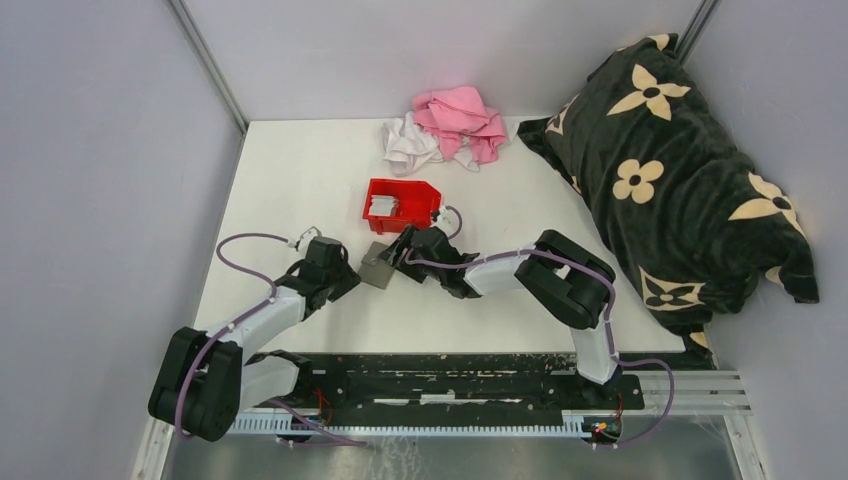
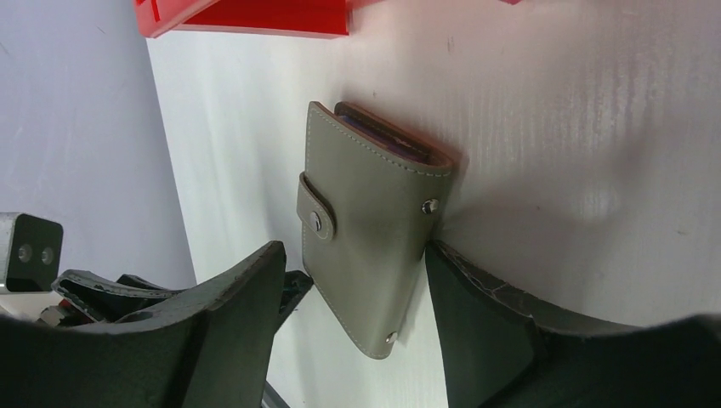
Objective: Put the credit cards into the card holder
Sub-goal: Open the card holder at the center of the board.
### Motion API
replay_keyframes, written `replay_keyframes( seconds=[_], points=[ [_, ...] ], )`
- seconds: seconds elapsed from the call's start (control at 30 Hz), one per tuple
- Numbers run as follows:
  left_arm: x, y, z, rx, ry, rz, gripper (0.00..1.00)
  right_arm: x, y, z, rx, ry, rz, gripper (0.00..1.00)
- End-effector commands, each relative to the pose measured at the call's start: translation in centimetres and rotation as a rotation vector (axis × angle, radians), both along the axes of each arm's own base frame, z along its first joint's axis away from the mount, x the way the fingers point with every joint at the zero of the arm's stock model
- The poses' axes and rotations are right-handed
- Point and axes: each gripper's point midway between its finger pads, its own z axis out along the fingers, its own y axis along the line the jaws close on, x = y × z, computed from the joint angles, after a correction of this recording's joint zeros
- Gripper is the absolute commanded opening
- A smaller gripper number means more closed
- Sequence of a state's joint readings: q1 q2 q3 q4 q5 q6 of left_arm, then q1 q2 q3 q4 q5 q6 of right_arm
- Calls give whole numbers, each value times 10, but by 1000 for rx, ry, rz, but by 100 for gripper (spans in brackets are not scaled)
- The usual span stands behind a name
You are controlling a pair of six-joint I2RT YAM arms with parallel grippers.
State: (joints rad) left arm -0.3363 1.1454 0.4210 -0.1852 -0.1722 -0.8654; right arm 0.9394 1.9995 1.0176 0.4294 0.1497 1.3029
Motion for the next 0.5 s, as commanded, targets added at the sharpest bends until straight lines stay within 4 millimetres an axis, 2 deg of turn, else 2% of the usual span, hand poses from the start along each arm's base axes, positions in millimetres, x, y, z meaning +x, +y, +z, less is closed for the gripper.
replay_keyframes(
  seconds=[0.0, 0.13, 0.23, 0.33, 0.47],
  points=[
    [-11, 0, -14, -9, 55, 9, 47, -3, -7, -35, -71, 58, -12, 69],
    [-15, -2, -18, -14, 75, -8, 46, -3, -3, -41, -69, 70, -4, 68],
    [-20, -4, -21, -23, 87, -17, 46, -2, 1, -44, -48, 71, 2, 64],
    [-25, -3, -25, -24, 97, -20, 45, -2, 5, -45, -34, 71, 12, 57],
    [-29, -4, -29, -35, 111, -26, 44, -5, 13, -48, -19, 72, 57, 43]
  ],
)
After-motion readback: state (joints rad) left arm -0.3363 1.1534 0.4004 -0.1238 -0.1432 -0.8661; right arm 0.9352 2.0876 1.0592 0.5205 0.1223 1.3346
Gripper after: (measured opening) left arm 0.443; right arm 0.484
